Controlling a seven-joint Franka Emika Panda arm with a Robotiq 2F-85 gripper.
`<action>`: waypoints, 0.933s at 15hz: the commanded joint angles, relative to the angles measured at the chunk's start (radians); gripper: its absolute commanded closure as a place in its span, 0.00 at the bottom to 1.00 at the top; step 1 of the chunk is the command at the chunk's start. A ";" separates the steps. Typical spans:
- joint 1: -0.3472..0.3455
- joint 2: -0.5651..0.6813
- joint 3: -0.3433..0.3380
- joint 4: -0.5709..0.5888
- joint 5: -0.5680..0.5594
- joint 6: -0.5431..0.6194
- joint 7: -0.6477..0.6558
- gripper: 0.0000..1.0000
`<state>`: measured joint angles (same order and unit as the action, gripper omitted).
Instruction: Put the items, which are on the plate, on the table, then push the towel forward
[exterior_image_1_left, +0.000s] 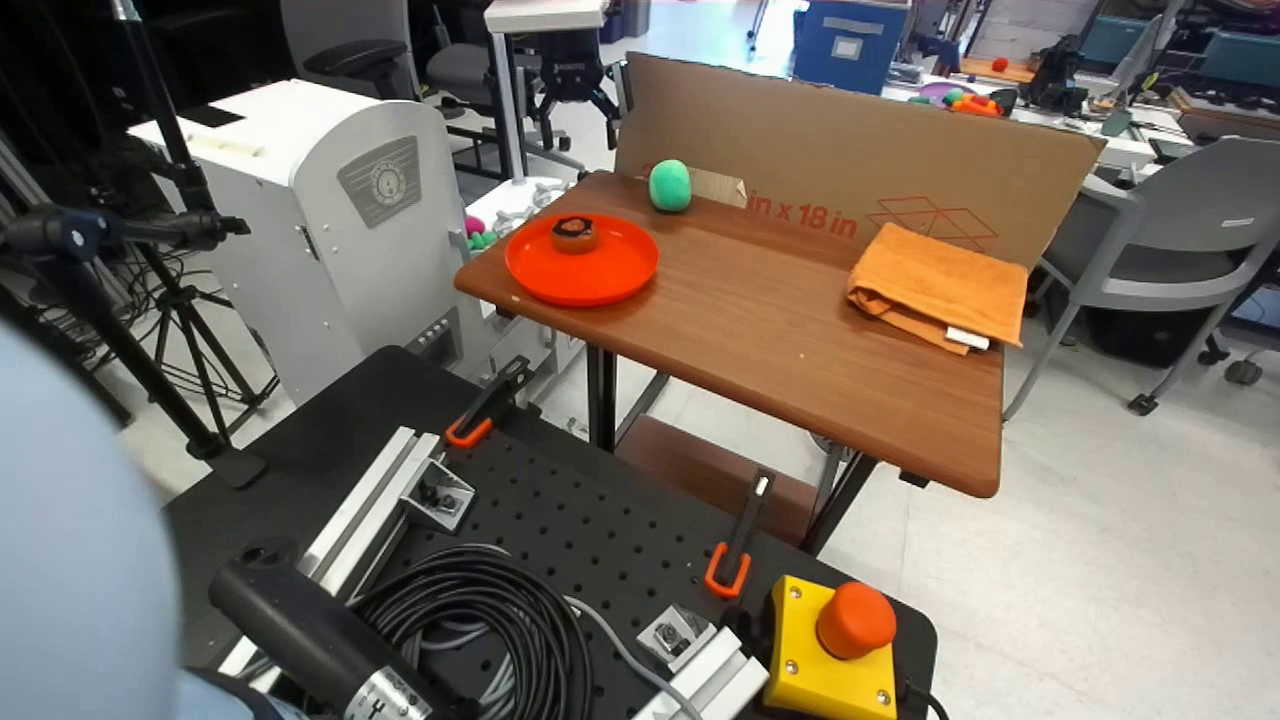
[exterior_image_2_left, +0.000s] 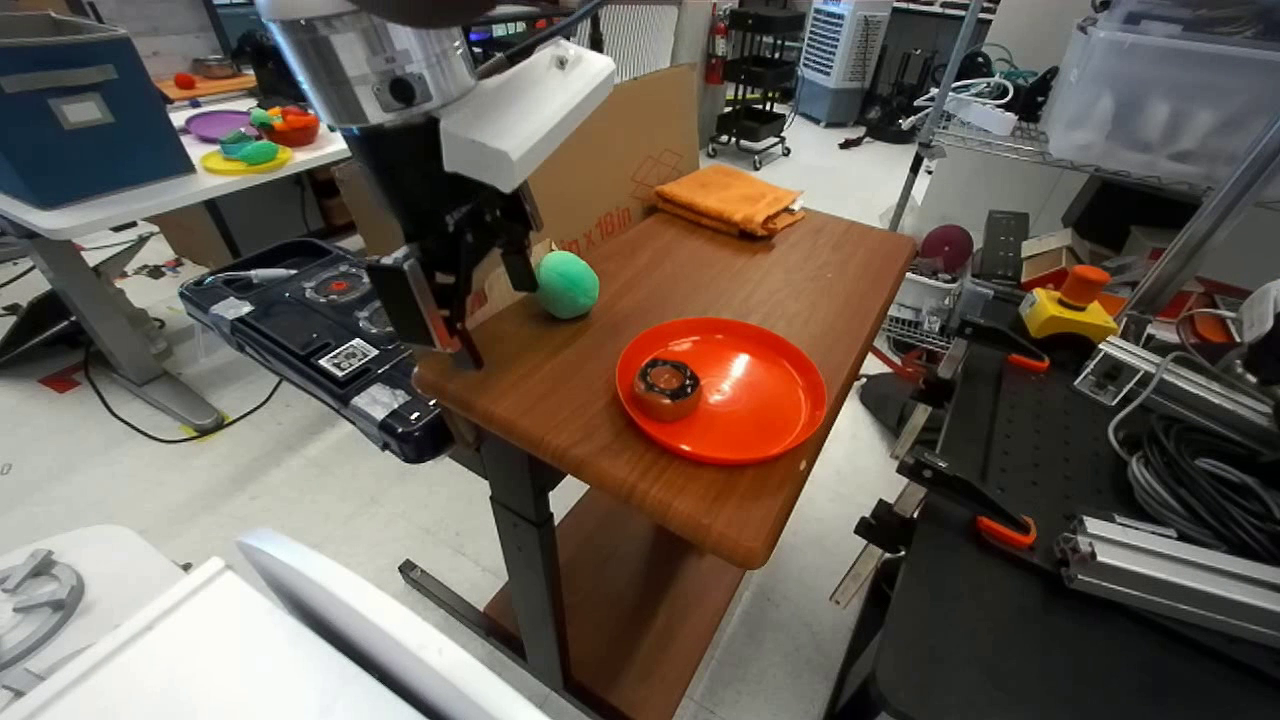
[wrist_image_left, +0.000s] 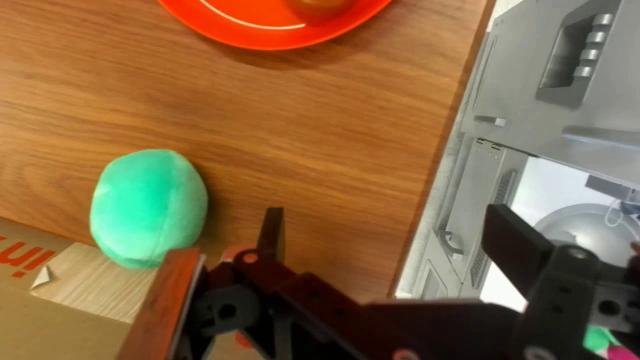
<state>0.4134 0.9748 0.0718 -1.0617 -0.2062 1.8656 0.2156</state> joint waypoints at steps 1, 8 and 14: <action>-0.013 -0.146 0.036 -0.245 0.017 0.117 0.015 0.00; -0.051 -0.341 0.036 -0.588 0.078 0.302 0.076 0.00; -0.128 -0.525 0.033 -0.903 0.160 0.377 0.083 0.00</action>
<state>0.3255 0.5772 0.0990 -1.7709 -0.0884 2.1787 0.2962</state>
